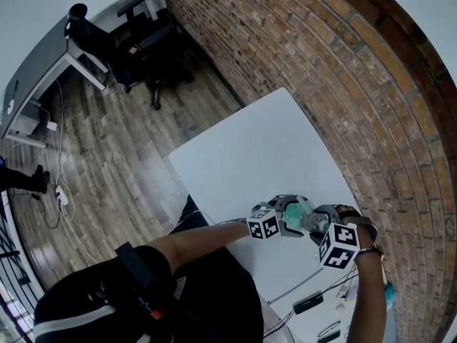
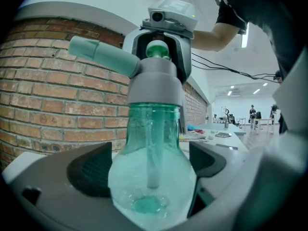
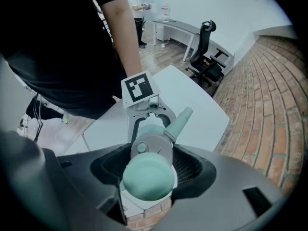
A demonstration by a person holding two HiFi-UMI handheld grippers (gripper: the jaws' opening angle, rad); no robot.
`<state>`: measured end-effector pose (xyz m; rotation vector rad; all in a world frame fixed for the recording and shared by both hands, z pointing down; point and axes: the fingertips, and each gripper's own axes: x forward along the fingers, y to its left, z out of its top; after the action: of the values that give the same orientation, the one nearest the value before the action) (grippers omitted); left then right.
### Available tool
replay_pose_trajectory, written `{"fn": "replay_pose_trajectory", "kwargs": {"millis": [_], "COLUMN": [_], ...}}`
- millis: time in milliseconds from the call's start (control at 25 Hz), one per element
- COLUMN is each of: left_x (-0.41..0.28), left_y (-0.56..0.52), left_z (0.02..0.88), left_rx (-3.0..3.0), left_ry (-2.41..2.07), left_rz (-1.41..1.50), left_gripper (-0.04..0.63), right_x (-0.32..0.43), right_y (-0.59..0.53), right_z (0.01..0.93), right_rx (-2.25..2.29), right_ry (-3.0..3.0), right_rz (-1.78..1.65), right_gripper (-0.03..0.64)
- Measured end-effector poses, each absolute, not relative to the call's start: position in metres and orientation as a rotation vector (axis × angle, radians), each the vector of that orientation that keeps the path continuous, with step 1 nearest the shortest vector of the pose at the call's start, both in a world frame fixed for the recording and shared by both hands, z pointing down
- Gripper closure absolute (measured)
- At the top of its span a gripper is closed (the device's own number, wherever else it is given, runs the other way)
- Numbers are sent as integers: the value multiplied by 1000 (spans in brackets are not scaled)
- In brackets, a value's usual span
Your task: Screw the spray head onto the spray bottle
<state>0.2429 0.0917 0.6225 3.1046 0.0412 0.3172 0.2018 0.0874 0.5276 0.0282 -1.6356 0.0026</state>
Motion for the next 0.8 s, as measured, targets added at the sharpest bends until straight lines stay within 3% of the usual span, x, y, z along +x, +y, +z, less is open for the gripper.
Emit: {"fn": "replay_pose_trajectory", "kwargs": {"millis": [800], "left_x": [246], "left_y": [93], "left_z": [622], "left_rx": [3092], "left_ry": [32], "left_rz": [313], "left_gripper": [109], "right_x": [205], "right_y": [75], "right_z": [522], "right_rx": [534], "right_ry": [-1773], "right_rz": [396], "right_gripper": [344]}}
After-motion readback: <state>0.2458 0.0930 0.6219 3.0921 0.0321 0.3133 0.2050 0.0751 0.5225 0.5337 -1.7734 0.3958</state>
